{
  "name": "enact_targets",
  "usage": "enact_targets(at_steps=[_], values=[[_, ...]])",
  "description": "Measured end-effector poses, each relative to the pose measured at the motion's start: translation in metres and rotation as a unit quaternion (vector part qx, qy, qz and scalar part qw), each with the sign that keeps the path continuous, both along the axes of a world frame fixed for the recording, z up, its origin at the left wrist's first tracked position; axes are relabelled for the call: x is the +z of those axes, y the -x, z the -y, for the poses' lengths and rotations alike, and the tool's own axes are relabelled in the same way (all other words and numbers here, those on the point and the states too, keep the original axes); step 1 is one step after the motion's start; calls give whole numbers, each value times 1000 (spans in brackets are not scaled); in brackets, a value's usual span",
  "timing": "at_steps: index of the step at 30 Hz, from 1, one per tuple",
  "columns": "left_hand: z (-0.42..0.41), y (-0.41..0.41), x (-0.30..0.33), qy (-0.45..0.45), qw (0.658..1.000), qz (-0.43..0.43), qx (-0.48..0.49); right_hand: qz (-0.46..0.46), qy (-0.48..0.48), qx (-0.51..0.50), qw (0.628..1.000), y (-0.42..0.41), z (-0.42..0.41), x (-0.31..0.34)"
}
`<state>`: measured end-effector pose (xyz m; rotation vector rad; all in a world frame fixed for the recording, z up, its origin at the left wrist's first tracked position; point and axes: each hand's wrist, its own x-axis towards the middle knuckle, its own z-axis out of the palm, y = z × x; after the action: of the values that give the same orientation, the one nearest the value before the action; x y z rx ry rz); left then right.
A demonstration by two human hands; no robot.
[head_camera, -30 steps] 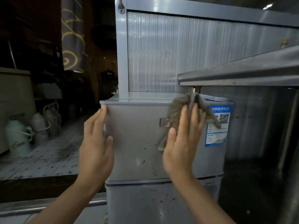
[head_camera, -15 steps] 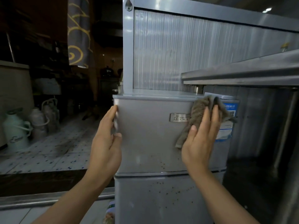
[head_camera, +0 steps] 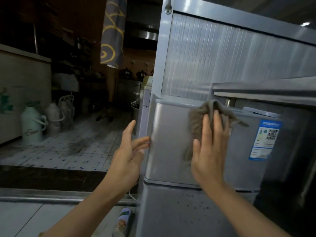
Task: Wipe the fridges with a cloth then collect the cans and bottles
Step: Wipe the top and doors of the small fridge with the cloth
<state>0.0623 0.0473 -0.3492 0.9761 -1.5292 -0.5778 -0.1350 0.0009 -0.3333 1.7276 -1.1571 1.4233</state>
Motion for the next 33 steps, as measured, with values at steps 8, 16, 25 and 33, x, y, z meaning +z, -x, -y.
enact_targets(at_steps=[8,16,25,33], values=[[9,-7,-10,24,999,-2,48,-231,35,0,972,-71,5,53],[8,-14,-30,23,992,7,122,-432,28,3,902,-47,8,-62],[2,4,-19,30,991,27,124,-335,75,-13,939,-10,13,-14],[7,43,-29,30,990,38,133,-289,35,-28,956,20,8,-71]])
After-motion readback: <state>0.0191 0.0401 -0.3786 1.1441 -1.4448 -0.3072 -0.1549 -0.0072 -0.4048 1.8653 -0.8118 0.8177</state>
